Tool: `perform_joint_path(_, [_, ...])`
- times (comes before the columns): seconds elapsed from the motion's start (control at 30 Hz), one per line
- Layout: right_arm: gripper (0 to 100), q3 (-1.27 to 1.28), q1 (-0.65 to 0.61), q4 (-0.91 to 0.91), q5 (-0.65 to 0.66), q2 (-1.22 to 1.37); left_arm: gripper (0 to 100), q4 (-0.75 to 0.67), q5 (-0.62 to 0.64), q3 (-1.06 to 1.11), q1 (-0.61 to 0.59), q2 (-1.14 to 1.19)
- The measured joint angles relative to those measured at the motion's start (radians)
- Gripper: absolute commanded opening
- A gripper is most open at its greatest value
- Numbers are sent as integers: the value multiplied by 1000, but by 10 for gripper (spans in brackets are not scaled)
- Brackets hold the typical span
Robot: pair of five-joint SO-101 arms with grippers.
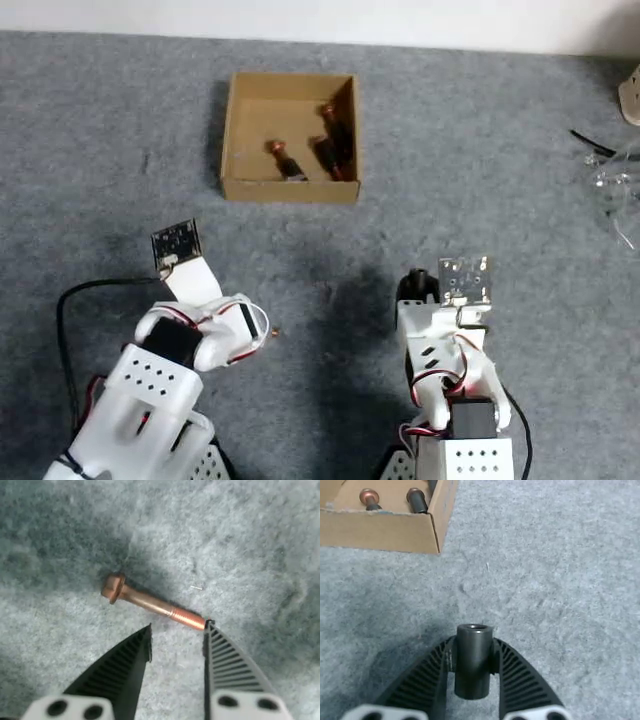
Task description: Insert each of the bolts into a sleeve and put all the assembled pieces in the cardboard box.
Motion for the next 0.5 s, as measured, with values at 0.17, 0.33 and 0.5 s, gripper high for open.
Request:
perform_joint_path(0.17, [5,0,0,0,0,0,164,-2,0,25,0,0])
perform_joint_path(0.33, [5,0,0,0,0,0,164,-28,0,28,0,0])
perform_joint_path(0.5, [5,0,0,0,0,0,164,-100,0,87,-2,0])
